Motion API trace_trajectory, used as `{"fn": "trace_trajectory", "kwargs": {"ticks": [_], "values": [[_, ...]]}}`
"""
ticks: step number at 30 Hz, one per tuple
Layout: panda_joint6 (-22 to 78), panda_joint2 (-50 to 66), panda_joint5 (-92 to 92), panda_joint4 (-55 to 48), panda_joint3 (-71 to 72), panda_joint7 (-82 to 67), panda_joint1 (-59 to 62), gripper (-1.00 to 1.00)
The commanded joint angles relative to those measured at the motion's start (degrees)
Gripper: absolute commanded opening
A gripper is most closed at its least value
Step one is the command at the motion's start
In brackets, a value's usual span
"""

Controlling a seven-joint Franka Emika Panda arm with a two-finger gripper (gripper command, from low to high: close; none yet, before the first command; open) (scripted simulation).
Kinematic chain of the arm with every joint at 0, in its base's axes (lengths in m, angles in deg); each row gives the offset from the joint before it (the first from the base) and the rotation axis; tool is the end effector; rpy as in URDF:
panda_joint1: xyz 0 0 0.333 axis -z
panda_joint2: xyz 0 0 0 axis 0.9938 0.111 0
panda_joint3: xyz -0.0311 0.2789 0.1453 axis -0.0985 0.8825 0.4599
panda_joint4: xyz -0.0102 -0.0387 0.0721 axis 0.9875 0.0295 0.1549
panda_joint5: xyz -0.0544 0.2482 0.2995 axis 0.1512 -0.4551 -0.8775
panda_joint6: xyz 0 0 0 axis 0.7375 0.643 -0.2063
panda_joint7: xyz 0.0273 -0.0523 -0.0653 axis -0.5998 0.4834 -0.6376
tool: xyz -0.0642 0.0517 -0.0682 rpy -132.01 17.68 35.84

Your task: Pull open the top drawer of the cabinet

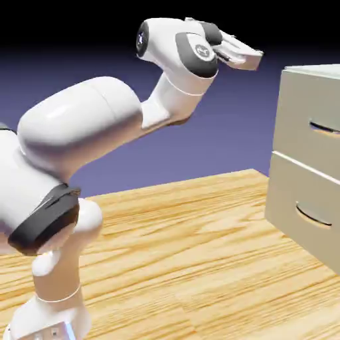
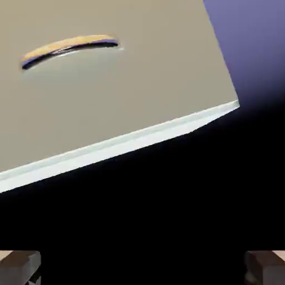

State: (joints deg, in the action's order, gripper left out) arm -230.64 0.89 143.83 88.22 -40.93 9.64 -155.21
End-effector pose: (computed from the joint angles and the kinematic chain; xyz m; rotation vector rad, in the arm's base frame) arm 0.4206 -0.0417 0.7120 0.6350 1.5647 0.8450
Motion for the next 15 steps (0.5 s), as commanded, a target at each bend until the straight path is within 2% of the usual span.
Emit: {"fn": "trace_trajectory", "kwargs": {"ticks": [1, 15], "values": [[0.4, -0.6, 2.2, -0.8, -1.1, -2.5, -1.5, 0.00], [6.2, -9.4, 32.3, -12.3, -16.5, -37.4, -23.0, 0.00]]}}
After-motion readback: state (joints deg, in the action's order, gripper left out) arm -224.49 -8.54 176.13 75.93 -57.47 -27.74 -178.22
